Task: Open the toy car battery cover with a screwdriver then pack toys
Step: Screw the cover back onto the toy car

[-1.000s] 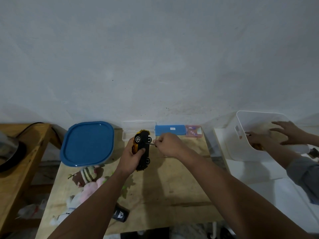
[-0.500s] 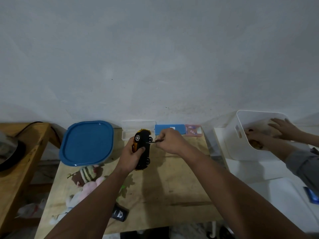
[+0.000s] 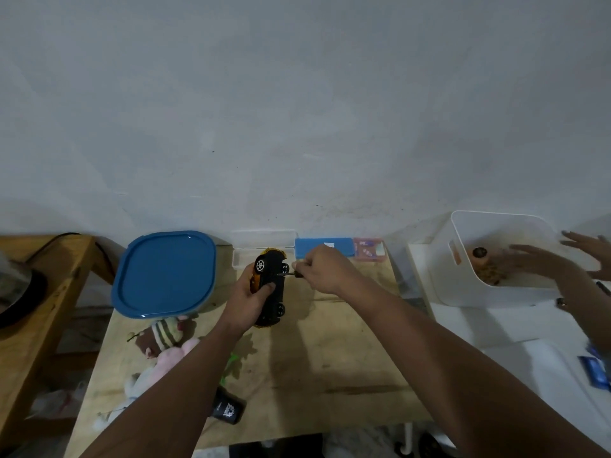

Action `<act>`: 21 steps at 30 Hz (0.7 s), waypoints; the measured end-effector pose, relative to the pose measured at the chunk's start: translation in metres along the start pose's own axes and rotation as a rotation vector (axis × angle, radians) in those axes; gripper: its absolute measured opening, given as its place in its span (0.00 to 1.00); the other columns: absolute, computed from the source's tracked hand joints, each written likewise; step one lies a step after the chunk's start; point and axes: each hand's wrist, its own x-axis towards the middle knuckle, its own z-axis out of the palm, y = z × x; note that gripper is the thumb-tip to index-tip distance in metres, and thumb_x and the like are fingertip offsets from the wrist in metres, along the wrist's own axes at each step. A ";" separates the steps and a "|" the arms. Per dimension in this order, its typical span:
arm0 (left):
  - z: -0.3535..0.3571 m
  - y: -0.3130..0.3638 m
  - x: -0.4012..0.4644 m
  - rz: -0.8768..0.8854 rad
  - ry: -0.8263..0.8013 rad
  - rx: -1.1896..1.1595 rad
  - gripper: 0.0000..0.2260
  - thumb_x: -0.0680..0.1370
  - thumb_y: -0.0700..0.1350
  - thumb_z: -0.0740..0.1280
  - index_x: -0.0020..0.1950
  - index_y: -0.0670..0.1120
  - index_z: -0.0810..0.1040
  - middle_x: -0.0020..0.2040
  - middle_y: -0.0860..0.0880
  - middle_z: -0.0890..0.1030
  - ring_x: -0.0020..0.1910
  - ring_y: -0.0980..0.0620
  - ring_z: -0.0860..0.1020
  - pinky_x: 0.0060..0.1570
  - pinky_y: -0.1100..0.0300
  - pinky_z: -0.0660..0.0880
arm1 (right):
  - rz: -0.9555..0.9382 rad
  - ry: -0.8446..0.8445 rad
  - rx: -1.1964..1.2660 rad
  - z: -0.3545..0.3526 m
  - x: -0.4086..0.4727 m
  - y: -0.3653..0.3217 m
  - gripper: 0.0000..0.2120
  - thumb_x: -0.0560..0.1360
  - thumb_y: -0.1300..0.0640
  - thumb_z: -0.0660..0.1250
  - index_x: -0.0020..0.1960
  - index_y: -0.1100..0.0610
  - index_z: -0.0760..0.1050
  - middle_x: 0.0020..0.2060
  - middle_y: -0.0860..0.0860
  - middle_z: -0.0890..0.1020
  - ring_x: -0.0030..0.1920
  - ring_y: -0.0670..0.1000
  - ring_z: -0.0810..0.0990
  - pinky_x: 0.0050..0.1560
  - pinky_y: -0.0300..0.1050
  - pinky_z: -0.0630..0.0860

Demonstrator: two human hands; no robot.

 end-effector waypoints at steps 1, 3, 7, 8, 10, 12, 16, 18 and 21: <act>0.000 -0.001 -0.001 -0.003 -0.003 -0.009 0.18 0.83 0.37 0.66 0.71 0.52 0.72 0.56 0.51 0.83 0.53 0.55 0.83 0.46 0.62 0.78 | 0.003 -0.012 -0.008 0.002 0.001 0.000 0.21 0.80 0.45 0.65 0.43 0.63 0.82 0.39 0.59 0.83 0.42 0.56 0.82 0.48 0.51 0.79; 0.000 0.000 -0.002 -0.004 -0.007 -0.013 0.18 0.83 0.37 0.66 0.70 0.52 0.72 0.56 0.50 0.83 0.53 0.53 0.83 0.45 0.62 0.78 | 0.005 -0.027 0.036 0.002 0.002 0.002 0.16 0.76 0.48 0.70 0.44 0.62 0.82 0.42 0.58 0.84 0.45 0.56 0.82 0.50 0.51 0.80; -0.001 0.002 0.001 0.000 0.016 0.011 0.17 0.82 0.37 0.67 0.70 0.50 0.73 0.55 0.52 0.83 0.51 0.58 0.82 0.41 0.69 0.77 | -0.019 0.022 0.097 0.003 0.002 0.001 0.10 0.75 0.50 0.74 0.41 0.56 0.78 0.40 0.52 0.82 0.44 0.52 0.81 0.49 0.49 0.79; -0.001 0.002 0.001 0.003 0.015 0.016 0.17 0.82 0.37 0.67 0.70 0.49 0.73 0.55 0.52 0.82 0.51 0.58 0.82 0.41 0.69 0.77 | -0.021 0.028 0.070 0.005 0.002 0.000 0.13 0.76 0.48 0.72 0.41 0.57 0.78 0.39 0.53 0.82 0.43 0.53 0.81 0.47 0.49 0.78; -0.002 -0.001 -0.001 -0.002 0.010 0.020 0.18 0.82 0.37 0.67 0.70 0.50 0.73 0.55 0.53 0.82 0.51 0.59 0.82 0.42 0.69 0.76 | -0.018 0.000 0.002 0.007 0.003 -0.002 0.19 0.79 0.46 0.67 0.41 0.61 0.80 0.37 0.57 0.83 0.41 0.55 0.82 0.45 0.49 0.77; -0.002 -0.003 -0.003 -0.018 0.006 0.006 0.18 0.83 0.38 0.67 0.70 0.52 0.73 0.55 0.54 0.83 0.51 0.59 0.82 0.43 0.67 0.76 | 0.017 -0.029 0.004 0.006 0.006 0.000 0.23 0.81 0.45 0.63 0.42 0.64 0.81 0.37 0.59 0.83 0.41 0.57 0.82 0.45 0.49 0.77; 0.002 -0.002 -0.002 -0.003 0.015 -0.008 0.19 0.82 0.38 0.67 0.72 0.51 0.73 0.57 0.52 0.83 0.55 0.54 0.82 0.47 0.60 0.78 | 0.029 -0.029 0.126 0.003 0.007 -0.001 0.18 0.76 0.48 0.70 0.41 0.63 0.80 0.36 0.54 0.80 0.39 0.52 0.80 0.42 0.45 0.74; 0.001 0.001 -0.001 -0.005 0.023 -0.011 0.18 0.82 0.38 0.67 0.71 0.50 0.73 0.56 0.51 0.83 0.53 0.55 0.83 0.46 0.60 0.78 | 0.013 -0.011 0.167 0.003 0.003 -0.003 0.10 0.74 0.52 0.74 0.43 0.59 0.81 0.39 0.51 0.83 0.43 0.51 0.82 0.45 0.45 0.77; -0.001 0.002 -0.001 -0.013 0.014 0.011 0.17 0.82 0.37 0.67 0.70 0.49 0.74 0.55 0.52 0.83 0.51 0.58 0.82 0.44 0.63 0.77 | 0.011 -0.007 0.165 0.006 0.002 -0.001 0.12 0.77 0.51 0.72 0.45 0.61 0.82 0.39 0.54 0.85 0.43 0.54 0.84 0.50 0.49 0.79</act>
